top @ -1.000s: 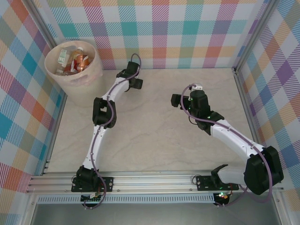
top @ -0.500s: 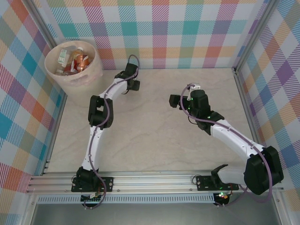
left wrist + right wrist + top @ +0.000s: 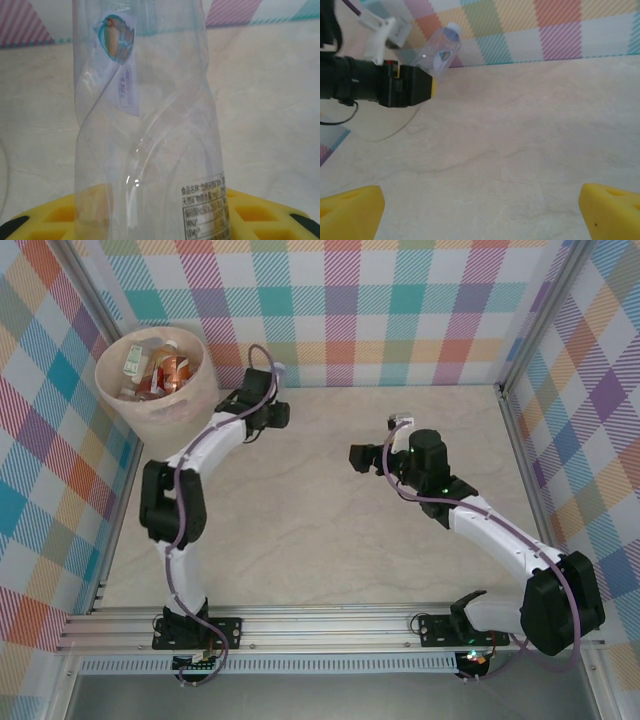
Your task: Put the plastic bottles in the bin
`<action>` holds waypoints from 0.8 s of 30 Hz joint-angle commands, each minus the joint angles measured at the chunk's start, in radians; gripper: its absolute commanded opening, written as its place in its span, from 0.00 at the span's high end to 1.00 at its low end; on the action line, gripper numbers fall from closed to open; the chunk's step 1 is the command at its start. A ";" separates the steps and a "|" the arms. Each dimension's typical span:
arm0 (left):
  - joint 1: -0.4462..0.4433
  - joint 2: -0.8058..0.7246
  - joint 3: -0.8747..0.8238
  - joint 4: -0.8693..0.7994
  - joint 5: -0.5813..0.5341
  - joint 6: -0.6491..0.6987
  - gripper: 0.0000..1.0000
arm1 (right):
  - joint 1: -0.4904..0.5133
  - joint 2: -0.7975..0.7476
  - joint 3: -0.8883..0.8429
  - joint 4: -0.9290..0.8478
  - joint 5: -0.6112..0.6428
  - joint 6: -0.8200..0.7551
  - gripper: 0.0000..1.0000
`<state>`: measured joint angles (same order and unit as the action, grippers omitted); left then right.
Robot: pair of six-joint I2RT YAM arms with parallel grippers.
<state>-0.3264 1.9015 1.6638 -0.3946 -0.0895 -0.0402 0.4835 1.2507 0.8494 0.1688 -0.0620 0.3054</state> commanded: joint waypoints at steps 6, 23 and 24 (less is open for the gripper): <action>-0.017 -0.341 -0.055 -0.105 -0.059 -0.079 0.56 | 0.001 0.060 0.068 0.102 -0.079 0.013 0.00; 0.182 -0.451 0.129 -0.338 -0.484 -0.153 0.53 | -0.001 0.118 0.076 0.115 -0.023 0.032 0.00; 0.209 -0.438 0.141 -0.353 -0.472 -0.176 0.53 | -0.001 0.120 0.076 0.114 -0.021 0.032 0.00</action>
<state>-0.1677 1.4708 1.7592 -0.7101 -0.5037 -0.1616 0.4835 1.3628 0.8921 0.2470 -0.0956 0.3359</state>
